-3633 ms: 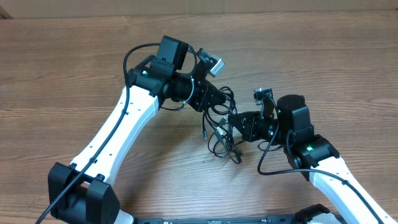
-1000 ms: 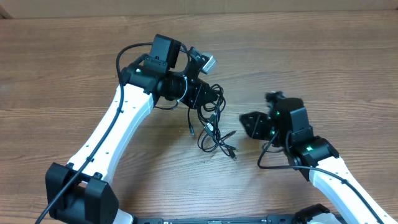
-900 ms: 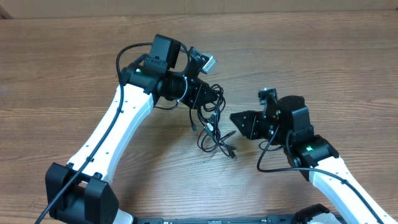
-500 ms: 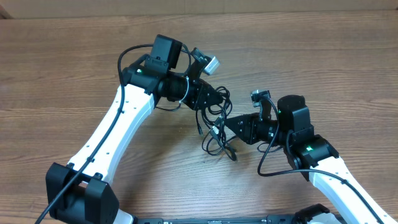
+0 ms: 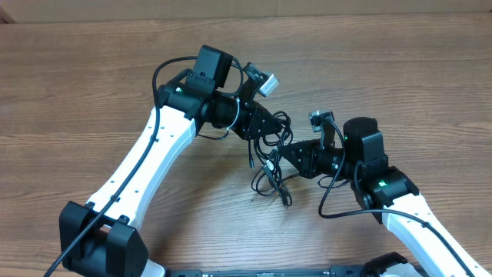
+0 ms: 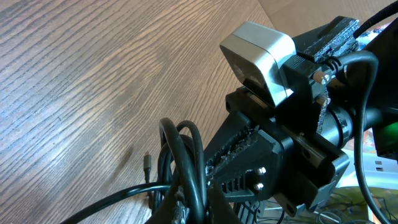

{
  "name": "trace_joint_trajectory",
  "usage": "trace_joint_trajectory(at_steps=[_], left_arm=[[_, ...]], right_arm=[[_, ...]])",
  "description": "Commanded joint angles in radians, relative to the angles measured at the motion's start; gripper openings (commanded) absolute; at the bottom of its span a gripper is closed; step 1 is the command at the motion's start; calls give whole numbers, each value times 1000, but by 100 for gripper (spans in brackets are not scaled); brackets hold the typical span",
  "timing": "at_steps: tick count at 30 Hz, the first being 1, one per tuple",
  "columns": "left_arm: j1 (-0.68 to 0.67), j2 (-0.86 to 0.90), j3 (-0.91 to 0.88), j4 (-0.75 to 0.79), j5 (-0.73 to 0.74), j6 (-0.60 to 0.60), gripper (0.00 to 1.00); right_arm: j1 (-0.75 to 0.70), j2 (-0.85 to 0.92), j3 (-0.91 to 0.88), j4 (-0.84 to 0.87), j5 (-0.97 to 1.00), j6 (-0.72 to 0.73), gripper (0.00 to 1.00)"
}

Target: Untangle cables

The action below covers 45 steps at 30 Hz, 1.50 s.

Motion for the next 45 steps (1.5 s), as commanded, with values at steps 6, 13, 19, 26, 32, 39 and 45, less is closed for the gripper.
trace_joint_trajectory(at_steps=[6, 13, 19, 26, 32, 39, 45], left_arm=[[-5, -15, 19, 1, -91, -10, 4], [-5, -15, 19, -4, -130, -10, 4], [-5, -15, 19, -11, -132, -10, 4], [-6, -15, 19, -11, -127, -15, 4], [-8, -15, 19, -10, -84, -40, 4], [-8, -15, 19, 4, -9, -45, 4], [-8, -15, 19, 5, 38, -56, 4]], right_arm=[[-1, -2, 1, -218, 394, 212, 4], [-5, -2, 1, -351, 617, 380, 4], [-6, -2, 1, -263, 470, 251, 7], [1, -2, 1, -25, 51, 66, 36], [7, -2, 1, 3, 20, 67, 25], [7, 0, 1, 3, 12, 67, 24], [7, 2, 1, 3, 13, 67, 10]])
